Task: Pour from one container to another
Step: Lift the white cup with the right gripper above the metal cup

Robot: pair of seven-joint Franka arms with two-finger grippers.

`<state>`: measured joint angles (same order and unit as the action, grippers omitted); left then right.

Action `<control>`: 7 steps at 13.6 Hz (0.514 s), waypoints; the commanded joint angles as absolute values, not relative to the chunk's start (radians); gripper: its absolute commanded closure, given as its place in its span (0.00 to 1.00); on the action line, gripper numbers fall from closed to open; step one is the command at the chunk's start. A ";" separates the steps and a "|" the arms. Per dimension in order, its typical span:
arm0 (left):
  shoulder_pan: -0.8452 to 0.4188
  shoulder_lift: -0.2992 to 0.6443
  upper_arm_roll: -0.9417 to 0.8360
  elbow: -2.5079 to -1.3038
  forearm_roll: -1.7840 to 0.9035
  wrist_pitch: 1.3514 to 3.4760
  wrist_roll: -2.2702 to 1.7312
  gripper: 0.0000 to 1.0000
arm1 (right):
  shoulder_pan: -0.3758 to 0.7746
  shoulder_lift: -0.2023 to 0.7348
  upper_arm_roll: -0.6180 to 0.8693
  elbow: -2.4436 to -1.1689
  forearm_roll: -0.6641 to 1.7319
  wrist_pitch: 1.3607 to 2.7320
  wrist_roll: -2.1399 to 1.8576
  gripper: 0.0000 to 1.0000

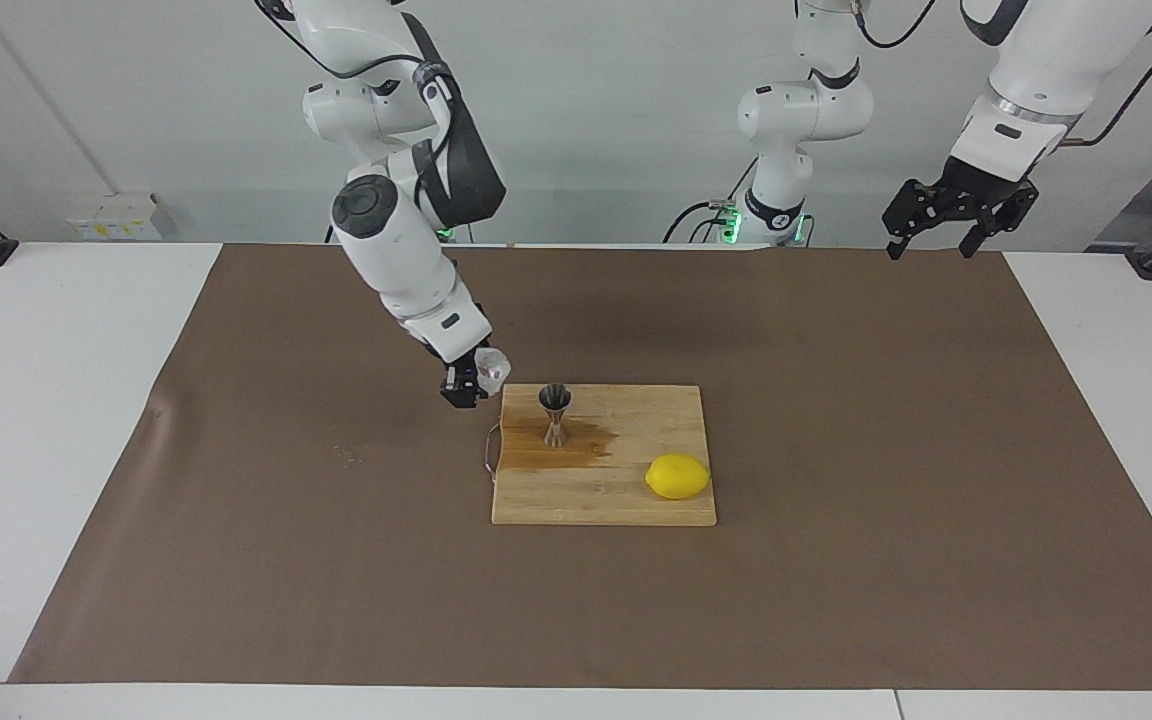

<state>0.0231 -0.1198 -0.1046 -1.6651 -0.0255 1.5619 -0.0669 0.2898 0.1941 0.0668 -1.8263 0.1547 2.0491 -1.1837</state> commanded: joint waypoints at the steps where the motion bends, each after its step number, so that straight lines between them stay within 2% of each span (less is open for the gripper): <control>1: 0.040 -0.146 -0.110 -1.689 -0.021 1.555 -0.054 0.00 | 0.322 0.195 0.066 -1.813 0.057 2.068 -1.141 0.79; 7: 0.040 -0.146 -0.112 -1.689 -0.021 1.555 -0.054 0.00 | 0.357 0.206 0.067 -1.818 -0.018 2.187 -1.112 0.79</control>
<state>0.0233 -0.1198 -0.1042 -1.6651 -0.0254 1.5617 -0.0669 0.3355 0.1956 0.0644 -1.8166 0.0406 2.1484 -1.1451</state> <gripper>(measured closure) 0.000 0.485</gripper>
